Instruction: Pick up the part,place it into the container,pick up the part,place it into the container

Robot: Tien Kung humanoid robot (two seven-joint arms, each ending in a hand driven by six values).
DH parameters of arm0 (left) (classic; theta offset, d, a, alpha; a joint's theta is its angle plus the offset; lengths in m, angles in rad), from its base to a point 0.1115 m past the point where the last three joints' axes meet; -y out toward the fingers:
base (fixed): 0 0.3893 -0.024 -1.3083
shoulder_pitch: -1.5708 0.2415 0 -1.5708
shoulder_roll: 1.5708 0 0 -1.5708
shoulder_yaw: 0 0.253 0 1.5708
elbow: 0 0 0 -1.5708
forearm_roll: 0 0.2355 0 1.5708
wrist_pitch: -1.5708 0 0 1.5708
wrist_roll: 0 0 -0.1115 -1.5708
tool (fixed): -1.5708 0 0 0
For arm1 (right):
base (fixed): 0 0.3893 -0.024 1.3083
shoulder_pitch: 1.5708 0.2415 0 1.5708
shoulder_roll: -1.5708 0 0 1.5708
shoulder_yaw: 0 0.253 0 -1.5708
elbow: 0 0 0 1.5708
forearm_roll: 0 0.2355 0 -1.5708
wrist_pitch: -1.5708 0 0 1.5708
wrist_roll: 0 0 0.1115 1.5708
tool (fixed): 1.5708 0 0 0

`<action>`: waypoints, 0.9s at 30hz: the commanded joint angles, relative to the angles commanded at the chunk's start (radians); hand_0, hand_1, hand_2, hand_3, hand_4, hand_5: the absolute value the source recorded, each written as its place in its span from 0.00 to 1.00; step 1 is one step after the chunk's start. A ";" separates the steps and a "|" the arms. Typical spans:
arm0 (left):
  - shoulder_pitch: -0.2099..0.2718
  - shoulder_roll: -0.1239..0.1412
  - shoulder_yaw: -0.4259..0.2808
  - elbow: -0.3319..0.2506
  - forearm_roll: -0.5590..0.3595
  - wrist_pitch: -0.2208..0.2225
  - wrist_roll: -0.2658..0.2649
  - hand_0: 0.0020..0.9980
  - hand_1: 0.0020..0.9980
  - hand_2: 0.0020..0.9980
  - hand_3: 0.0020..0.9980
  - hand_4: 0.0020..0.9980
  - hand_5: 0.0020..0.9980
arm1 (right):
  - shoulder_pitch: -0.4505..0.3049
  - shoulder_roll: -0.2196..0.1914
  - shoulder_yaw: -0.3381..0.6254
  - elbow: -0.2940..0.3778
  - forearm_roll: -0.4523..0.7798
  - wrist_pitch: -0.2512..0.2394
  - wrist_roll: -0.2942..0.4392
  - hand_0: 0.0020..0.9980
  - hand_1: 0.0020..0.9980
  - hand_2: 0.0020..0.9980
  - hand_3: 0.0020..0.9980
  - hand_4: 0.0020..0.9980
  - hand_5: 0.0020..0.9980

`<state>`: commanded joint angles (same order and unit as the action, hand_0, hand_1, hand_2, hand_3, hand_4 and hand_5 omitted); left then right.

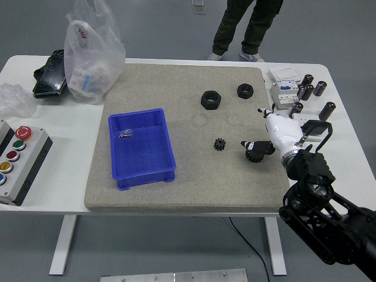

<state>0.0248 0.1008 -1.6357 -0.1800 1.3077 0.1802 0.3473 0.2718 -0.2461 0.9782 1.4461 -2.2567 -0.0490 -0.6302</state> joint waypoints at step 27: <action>-0.004 -0.003 0.003 0.000 -0.001 -0.002 -0.006 0.84 0.78 0.79 0.88 0.86 0.51 | 0.014 -0.019 -0.084 -0.035 0.052 0.080 -0.015 0.36 0.31 0.61 0.66 0.49 0.22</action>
<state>0.0209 0.0982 -1.6331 -0.1800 1.3068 0.1786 0.3414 0.2859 -0.2646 0.8947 1.4115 -2.2047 0.0307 -0.6454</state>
